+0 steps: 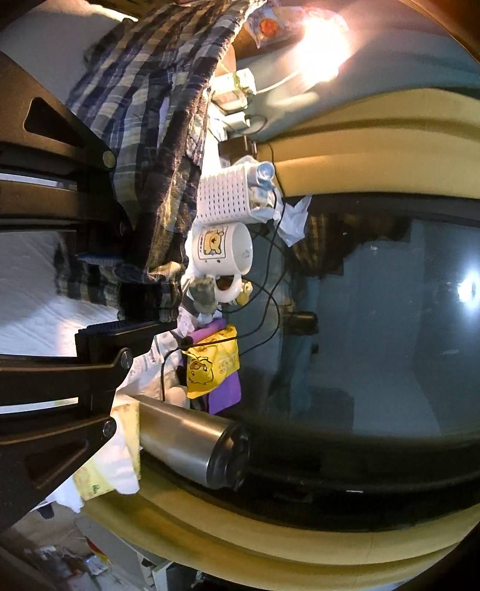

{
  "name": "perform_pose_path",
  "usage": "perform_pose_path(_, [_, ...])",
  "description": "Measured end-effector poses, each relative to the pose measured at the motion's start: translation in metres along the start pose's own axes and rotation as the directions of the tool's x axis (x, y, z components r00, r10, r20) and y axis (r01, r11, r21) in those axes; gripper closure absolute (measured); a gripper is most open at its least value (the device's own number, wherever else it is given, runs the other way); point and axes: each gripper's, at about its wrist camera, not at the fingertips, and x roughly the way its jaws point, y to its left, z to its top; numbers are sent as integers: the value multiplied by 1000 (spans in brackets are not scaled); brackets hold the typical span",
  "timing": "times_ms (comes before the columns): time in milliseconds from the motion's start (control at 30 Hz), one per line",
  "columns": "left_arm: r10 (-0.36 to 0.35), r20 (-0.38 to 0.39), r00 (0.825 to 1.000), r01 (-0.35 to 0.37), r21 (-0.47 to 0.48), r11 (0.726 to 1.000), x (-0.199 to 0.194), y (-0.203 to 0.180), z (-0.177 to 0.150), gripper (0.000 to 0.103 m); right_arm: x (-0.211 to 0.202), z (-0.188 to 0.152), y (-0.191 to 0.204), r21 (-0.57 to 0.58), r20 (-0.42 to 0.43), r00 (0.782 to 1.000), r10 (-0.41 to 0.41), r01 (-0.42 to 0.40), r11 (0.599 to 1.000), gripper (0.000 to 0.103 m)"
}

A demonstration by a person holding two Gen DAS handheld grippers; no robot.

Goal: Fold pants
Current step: 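Lift the held pants edge with both grippers and carry it over, then lay the pants edge down and open both grippers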

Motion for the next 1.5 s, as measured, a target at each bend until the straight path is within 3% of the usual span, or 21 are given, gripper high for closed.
perform_pose_path(467, [44,-119,992,-44,1,999,119,17,-12,101,95,8,6,12,-100,995,8,-6,1000,78])
perform_pose_path(1033, [102,-315,944,-118,-33,993,229,39,-52,101,200,0,20,12,-241,970,17,-15,1000,78])
perform_pose_path(1067, [109,-321,941,-126,-34,991,233,39,-53,101,204,-1,20,8,-248,969,11,-9,1000,77])
perform_pose_path(1133, [128,-333,934,-149,-38,988,240,42,-57,101,212,-3,22,-6,-266,964,-22,21,1000,63])
perform_pose_path(1200, [142,-350,926,-173,-57,983,246,48,-61,98,216,-5,19,5,-271,962,-40,43,999,43])
perform_pose_path(1233, [139,-354,925,-173,-65,983,247,50,-62,98,217,-5,18,10,-271,962,-44,49,999,42])
perform_pose_path(1300, [125,-377,918,-166,-78,983,248,54,-61,92,217,-6,16,12,-269,962,-49,54,998,42])
perform_pose_path(1367, [130,-366,922,-170,-79,982,243,57,-56,64,216,-6,16,11,-267,962,-50,55,998,42])
perform_pose_path(1500, [137,-307,942,-166,-72,983,218,59,-38,42,210,-8,15,13,-265,963,-56,62,998,42])
